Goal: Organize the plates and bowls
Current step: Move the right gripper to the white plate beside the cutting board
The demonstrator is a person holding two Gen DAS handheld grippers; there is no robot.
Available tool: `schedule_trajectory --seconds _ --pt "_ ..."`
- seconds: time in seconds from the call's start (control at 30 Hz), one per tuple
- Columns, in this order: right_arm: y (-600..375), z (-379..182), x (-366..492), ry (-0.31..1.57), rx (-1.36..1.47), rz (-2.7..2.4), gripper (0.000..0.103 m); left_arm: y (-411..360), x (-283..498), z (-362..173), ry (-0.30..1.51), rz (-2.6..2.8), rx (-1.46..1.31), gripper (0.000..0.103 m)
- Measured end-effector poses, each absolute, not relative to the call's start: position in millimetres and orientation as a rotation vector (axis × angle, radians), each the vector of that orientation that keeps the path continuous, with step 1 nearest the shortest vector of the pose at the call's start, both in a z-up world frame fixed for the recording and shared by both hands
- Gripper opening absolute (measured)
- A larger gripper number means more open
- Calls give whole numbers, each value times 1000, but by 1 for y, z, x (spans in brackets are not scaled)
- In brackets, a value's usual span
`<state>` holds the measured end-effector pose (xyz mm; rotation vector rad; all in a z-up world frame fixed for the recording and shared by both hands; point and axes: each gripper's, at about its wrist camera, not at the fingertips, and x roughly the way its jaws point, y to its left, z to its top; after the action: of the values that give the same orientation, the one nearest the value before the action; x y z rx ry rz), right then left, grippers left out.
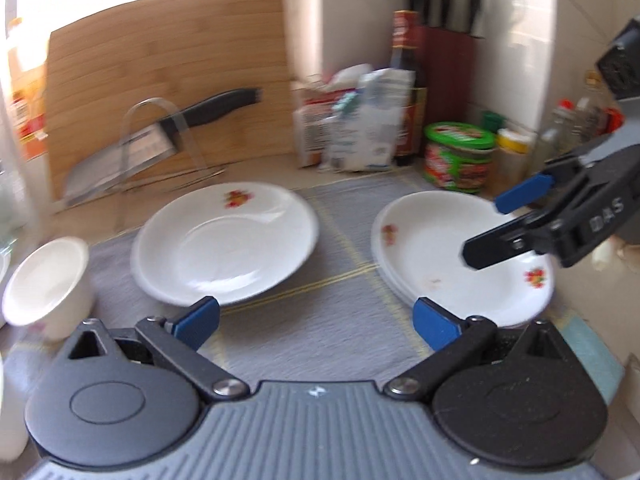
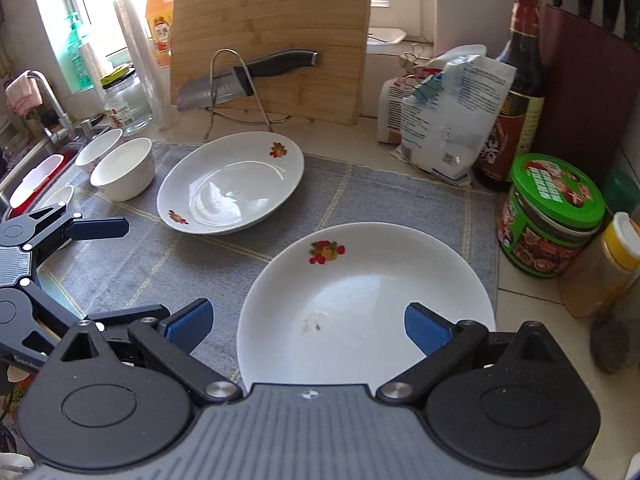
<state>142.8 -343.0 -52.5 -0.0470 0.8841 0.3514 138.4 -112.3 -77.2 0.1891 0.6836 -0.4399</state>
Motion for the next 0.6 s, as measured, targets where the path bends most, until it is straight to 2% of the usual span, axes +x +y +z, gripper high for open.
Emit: schedule_trajectory --seconds 0.6 --pt "-260 -65 186 896 -51 355 103 -55 186 -126 727 -439 256 102"
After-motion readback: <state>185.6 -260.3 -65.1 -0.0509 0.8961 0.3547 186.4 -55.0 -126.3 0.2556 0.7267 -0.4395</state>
